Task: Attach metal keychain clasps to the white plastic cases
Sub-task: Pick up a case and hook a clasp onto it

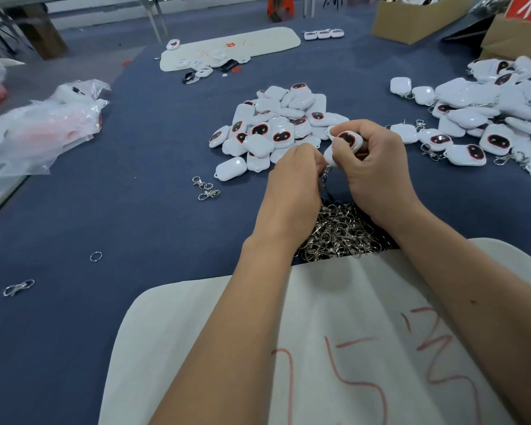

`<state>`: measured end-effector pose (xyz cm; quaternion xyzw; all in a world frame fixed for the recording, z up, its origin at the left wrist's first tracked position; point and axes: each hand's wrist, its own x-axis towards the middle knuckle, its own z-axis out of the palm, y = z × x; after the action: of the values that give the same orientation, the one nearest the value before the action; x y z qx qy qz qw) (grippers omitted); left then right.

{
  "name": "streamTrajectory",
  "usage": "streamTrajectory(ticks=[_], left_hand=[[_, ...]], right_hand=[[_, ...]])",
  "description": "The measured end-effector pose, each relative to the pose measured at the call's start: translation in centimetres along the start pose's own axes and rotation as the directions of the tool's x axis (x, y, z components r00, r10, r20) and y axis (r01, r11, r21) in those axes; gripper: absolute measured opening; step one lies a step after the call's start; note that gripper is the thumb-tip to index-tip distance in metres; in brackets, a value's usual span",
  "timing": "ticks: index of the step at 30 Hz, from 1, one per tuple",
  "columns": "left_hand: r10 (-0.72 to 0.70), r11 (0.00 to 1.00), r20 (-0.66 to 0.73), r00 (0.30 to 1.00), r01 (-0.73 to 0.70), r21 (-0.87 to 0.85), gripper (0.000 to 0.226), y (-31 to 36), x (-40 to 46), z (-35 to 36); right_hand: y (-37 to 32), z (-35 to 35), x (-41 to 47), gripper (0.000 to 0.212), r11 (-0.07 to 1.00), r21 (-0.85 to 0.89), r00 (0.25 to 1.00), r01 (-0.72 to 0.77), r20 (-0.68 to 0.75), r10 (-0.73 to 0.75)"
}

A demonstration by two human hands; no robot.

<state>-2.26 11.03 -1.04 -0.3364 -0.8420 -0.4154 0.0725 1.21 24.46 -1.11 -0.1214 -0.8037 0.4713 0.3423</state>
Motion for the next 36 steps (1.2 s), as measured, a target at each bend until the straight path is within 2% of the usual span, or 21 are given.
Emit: streamTrajectory(ticks=[7, 11, 14, 18, 23, 27, 29, 32, 36], left_hand=[[0.007, 0.997, 0.008, 1.0, -0.008, 0.073, 0.026, 0.5, -0.2, -0.1], [-0.021, 0.998, 0.059, 0.998, 0.018, 0.056, 0.023, 0.8, 0.1, -0.3], [0.019, 0.994, 0.046, 0.999, -0.023, 0.102, 0.02, 1.0, 0.0, -0.2], [-0.003, 1.0, 0.0, 1.0, 0.003, -0.018, 0.016, 0.3, 0.0, 0.0], [-0.097, 0.957, -0.115, 0.989, 0.061, -0.283, 0.014, -0.2, 0.0, 0.2], [-0.158, 0.906, -0.097, 0.983, 0.105, -0.411, 0.012, -0.5, 0.5, 0.2], [-0.175, 0.883, -0.084, 0.981, 0.119, -0.454, 0.017, -0.6, 0.8, 0.1], [-0.188, 0.857, -0.073, 0.979, 0.127, -0.499, 0.018, -0.6, 0.9, -0.1], [-0.215, 0.847, -0.079, 0.973, 0.145, -0.511, 0.02, -0.5, 0.9, -0.1]], right_hand=[[-0.2, 0.0, -0.1, 0.01, 1.0, -0.017, 1.0, -0.017, -0.023, 0.016], [-0.5, 0.0, -0.4, 0.007, 0.998, -0.057, 0.998, -0.033, -0.049, 0.03], [-0.9, 0.3, -0.7, 0.014, 0.997, -0.061, 0.996, -0.043, -0.076, 0.038], [-1.2, 0.6, -1.0, 0.022, 0.996, -0.075, 0.993, -0.042, -0.109, 0.033], [-0.8, 0.6, -0.9, 0.014, 0.974, 0.158, 0.98, -0.16, -0.093, 0.176], [-0.9, 0.5, -0.6, 0.016, 0.883, 0.388, 0.956, -0.264, -0.014, 0.292], [-0.9, 0.5, -0.3, 0.024, 0.821, 0.482, 0.943, -0.307, 0.037, 0.331], [-1.1, 0.3, -0.2, 0.037, 0.717, 0.602, 0.93, -0.351, 0.135, 0.342], [-1.1, 0.2, -0.3, 0.035, 0.683, 0.636, 0.931, -0.359, 0.197, 0.306]])
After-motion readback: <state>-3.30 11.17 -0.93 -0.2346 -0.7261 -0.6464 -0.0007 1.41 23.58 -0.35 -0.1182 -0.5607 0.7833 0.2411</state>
